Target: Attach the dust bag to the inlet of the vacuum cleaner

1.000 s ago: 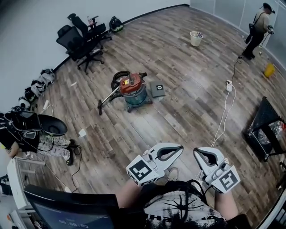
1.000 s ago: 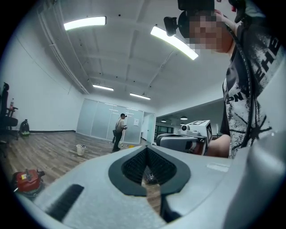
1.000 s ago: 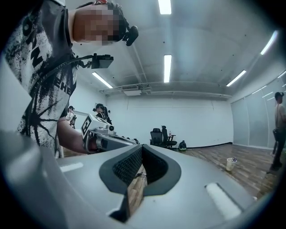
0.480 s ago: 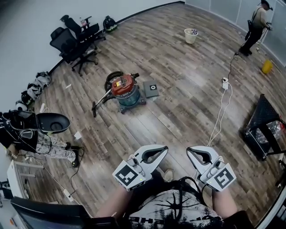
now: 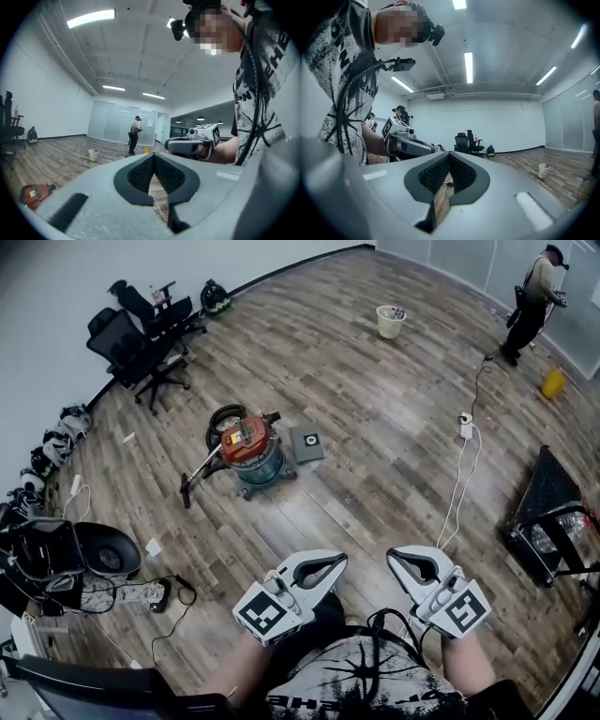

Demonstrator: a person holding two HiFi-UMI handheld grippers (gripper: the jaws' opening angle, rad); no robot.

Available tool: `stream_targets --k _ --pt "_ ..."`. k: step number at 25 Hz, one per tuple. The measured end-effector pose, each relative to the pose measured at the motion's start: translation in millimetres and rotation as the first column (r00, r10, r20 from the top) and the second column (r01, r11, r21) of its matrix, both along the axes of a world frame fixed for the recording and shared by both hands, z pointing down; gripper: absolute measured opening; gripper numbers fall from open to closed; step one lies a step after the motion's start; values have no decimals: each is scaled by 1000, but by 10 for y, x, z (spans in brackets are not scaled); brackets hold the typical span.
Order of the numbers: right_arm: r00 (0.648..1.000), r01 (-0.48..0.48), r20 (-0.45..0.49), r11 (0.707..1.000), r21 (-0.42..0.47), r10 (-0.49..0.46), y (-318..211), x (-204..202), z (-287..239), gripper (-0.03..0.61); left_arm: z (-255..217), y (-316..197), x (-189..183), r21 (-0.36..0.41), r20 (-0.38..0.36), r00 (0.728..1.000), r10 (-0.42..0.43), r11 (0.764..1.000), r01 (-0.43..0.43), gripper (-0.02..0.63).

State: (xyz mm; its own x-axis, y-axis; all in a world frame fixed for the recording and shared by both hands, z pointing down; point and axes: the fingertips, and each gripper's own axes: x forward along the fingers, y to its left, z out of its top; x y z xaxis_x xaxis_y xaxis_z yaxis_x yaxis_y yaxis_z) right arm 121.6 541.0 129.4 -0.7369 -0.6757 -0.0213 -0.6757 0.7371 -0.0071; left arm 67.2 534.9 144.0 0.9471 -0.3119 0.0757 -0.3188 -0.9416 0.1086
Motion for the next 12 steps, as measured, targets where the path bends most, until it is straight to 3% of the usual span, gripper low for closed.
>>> stream_targets --k 7,12 --pt "1000 -6 0 1000 8 6 -1107 -173 -108 3 -59 -1072 -87 11 8 999 34 999 -34 -3" --pt "999 -40 -9 999 21 40 -1726 -340 -105 3 -48 -1712 -166 8 -25 997 66 998 -66 -3"
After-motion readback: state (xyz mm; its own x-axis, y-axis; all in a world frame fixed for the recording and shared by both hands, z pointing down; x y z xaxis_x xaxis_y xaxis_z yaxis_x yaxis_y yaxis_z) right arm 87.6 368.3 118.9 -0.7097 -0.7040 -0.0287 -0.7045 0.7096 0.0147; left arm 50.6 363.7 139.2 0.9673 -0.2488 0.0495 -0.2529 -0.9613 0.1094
